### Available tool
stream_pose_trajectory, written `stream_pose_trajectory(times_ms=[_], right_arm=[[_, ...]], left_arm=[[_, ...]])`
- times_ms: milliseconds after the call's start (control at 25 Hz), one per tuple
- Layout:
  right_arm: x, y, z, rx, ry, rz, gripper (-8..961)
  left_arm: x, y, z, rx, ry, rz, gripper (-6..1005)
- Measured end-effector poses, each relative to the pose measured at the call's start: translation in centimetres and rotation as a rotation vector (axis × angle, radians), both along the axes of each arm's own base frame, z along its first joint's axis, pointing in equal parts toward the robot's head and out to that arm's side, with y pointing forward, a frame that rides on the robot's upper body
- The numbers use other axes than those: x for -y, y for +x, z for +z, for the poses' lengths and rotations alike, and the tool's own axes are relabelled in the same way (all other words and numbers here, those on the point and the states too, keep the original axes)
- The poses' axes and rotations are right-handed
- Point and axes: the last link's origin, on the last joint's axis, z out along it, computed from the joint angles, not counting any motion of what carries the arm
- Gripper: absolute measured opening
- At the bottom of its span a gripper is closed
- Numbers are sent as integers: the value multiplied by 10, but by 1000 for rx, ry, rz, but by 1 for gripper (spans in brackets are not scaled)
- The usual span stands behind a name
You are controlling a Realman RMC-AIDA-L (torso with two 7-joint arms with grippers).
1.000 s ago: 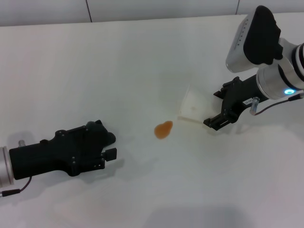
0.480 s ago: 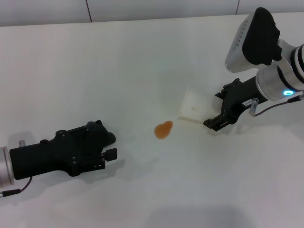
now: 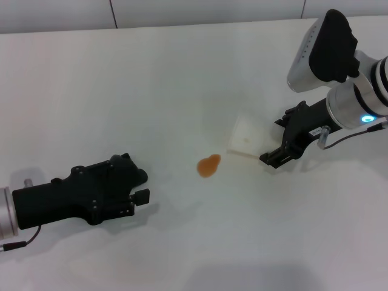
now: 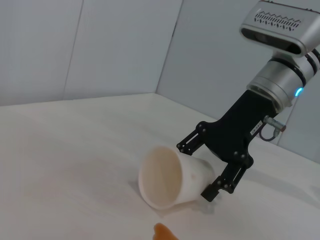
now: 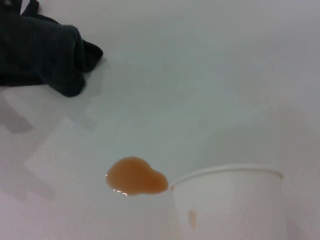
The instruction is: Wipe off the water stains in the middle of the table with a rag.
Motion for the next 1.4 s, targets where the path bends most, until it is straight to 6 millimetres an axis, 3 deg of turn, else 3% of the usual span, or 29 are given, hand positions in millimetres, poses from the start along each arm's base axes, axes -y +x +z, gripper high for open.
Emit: stream_pose_trajectory(times_ms=[320,1400], right_arm=[[0,-1,0,-1,-1,4,824],[0,-12,1,-6,-10,36,672]], left_arm=[[0,0,0,-1,0,0,803],[-1,0,1,-3,2,-2,803]])
